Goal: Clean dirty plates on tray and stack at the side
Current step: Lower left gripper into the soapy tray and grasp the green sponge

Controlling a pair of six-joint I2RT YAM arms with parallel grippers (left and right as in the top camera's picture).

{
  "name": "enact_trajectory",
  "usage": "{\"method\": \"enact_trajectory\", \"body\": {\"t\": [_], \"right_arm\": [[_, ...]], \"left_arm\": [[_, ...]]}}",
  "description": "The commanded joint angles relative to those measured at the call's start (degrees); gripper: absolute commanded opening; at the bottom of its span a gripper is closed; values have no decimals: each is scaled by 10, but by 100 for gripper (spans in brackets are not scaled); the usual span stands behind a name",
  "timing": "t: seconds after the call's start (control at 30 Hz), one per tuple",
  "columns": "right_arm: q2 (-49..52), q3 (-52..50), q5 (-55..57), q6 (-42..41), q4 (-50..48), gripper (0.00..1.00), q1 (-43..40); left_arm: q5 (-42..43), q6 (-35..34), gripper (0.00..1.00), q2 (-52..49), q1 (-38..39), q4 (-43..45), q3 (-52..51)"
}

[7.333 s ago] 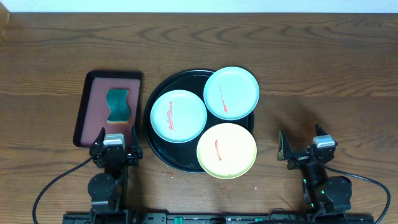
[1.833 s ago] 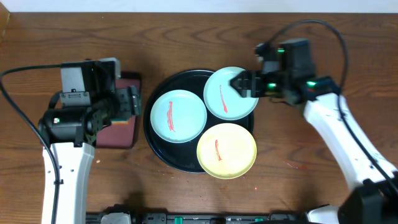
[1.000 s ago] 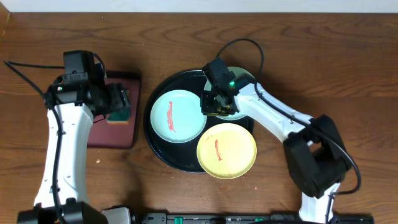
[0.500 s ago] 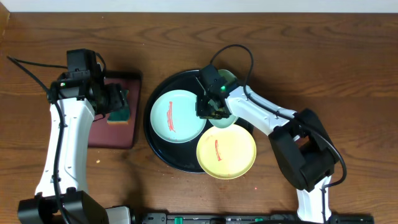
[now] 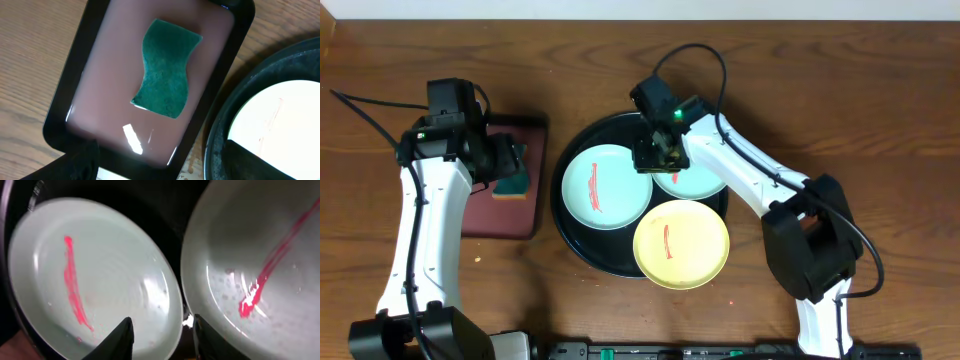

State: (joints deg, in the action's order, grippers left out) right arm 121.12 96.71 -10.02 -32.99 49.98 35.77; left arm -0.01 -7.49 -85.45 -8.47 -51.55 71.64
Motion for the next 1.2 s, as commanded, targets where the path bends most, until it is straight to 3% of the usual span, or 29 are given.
{"method": "enact_trajectory", "body": {"t": [0.0, 0.27, 0.57, 1.17], "right_arm": [[8, 6, 6, 20, 20, 37, 12], [9, -1, 23, 17, 48, 36, 41], [9, -23, 92, -34, 24, 27, 63], [41, -48, 81, -38, -10, 27, 62]], "left_arm": [[-7, -1, 79, -4, -3, 0, 12], [-7, -1, 78, -4, -3, 0, 12], [-7, -1, 78, -4, -3, 0, 12], [-20, -1, 79, -5, -3, 0, 12]]}}
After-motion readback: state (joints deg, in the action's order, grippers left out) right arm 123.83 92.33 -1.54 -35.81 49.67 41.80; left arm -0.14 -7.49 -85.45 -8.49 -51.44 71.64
